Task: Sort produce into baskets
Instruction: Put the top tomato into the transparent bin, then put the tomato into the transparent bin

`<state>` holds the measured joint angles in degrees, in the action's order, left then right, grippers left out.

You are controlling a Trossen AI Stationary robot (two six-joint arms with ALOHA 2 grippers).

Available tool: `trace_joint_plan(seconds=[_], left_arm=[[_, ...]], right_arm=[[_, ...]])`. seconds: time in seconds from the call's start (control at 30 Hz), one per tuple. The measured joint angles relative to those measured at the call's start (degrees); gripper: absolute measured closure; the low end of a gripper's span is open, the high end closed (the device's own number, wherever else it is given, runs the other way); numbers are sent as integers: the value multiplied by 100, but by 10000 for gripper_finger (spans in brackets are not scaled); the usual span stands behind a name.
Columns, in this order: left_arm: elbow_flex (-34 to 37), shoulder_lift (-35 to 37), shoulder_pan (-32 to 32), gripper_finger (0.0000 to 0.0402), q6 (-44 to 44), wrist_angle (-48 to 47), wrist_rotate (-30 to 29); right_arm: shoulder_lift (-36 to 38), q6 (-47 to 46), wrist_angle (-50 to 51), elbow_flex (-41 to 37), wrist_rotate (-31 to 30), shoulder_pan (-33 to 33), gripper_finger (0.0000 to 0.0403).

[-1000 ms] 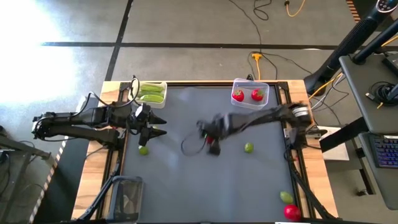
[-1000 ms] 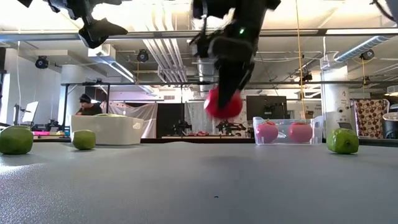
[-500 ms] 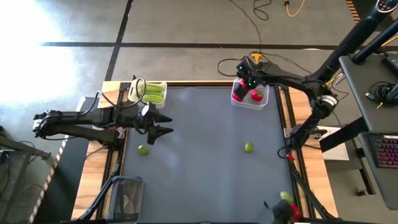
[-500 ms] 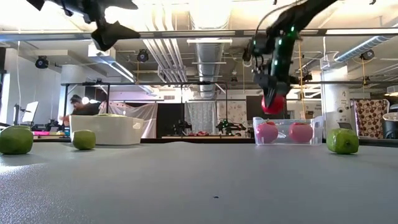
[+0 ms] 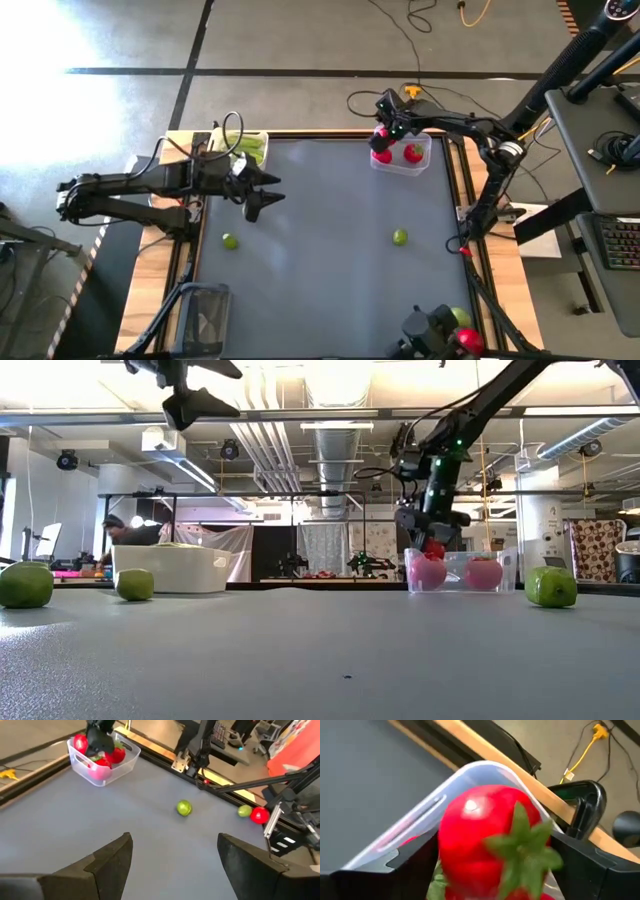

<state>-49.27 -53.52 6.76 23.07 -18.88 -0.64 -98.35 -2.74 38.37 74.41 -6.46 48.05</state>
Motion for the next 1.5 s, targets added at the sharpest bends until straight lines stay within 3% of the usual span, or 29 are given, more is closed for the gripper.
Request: trace_joint_plan(seconds=[0.33, 0.5, 0.7, 0.87, 0.97, 1.07, 1.27, 1.4, 1.5], left_arm=[[-361, 36, 0, 128, -155, -345, -44], [-361, 107, -7, 128, -46, -587, -38], [-361, 172, -33, 128, -87, -832, 11], [-359, 170, -39, 128, -542, -623, 28], [-359, 143, -39, 128, -812, -473, 31], [-359, 108, -39, 128, -1050, -359, 133], [-359, 90, -129, 128, -1236, -317, 304], [-359, 90, -298, 128, -1312, -317, 336], [-357, 90, -435, 128, -1380, -315, 334]], right_arm=[[81, -353, 13, 0, -69, -5, 38], [561, -512, 139, 18, -64, -180, 38], [1552, -1290, 1549, 54, -52, -837, 38], [2297, -2548, 3246, -20, -77, -2452, 38], [2543, -4024, 4072, -39, 1, -3859, 38], [2575, -5896, 4642, -50, 561, -5351, 38], [2158, -9116, 4278, -66, 2162, -7888, 38], [1608, -10188, 3708, -72, 3285, -8794, 38], [1134, -10578, 3163, -72, 3740, -9140, 38]])
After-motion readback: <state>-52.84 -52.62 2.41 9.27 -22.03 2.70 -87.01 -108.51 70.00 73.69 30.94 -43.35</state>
